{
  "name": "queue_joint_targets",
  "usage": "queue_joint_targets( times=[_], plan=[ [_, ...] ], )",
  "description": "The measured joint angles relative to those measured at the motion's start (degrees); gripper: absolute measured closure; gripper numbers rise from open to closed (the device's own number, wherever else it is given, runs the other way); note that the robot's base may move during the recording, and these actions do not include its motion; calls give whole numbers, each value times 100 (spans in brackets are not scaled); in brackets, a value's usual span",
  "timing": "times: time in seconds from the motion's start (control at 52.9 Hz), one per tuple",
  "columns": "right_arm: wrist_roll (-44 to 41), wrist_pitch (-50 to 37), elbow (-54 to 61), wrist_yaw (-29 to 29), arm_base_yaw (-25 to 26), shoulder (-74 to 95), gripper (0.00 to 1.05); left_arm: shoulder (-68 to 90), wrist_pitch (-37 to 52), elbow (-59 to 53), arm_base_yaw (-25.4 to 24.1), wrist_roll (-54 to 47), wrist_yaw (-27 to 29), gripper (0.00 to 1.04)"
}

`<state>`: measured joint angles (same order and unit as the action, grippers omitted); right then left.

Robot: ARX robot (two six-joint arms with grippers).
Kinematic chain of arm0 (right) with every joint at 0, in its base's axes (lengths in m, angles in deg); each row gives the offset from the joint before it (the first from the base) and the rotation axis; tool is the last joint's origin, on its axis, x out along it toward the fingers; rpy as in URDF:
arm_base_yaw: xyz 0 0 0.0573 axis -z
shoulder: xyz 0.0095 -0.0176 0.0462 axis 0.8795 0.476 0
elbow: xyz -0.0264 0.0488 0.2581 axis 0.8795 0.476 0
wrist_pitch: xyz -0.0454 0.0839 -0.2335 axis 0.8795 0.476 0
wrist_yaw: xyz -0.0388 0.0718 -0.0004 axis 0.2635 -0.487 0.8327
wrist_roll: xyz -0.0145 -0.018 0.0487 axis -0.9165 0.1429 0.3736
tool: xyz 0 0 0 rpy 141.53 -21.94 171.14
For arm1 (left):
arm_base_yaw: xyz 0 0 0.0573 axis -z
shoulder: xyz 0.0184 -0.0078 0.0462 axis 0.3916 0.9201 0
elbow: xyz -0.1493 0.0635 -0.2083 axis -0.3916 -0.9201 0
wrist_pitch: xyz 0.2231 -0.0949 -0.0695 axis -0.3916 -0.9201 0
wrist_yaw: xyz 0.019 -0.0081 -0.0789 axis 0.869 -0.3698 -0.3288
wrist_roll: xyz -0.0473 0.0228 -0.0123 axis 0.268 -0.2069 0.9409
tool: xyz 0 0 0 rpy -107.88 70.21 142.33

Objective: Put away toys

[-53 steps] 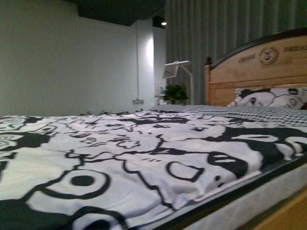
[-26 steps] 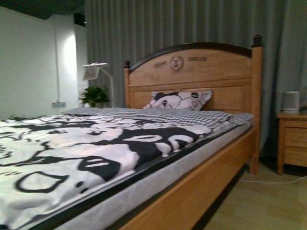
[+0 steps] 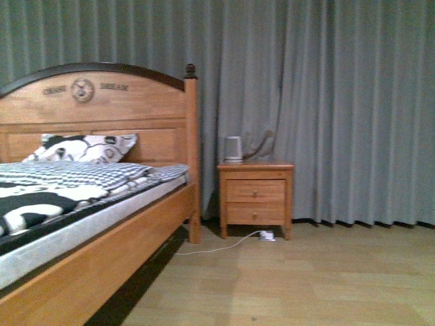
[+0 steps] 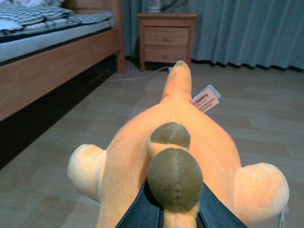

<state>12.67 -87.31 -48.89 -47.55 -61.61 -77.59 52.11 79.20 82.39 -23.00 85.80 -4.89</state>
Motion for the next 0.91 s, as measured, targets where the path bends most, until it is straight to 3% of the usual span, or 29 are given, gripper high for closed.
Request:
queue_joint_targets(
  times=[0.907],
  plan=[
    [0,0,0,-2,0,0,99,0,0,0,7,0,0,6]
  ],
)
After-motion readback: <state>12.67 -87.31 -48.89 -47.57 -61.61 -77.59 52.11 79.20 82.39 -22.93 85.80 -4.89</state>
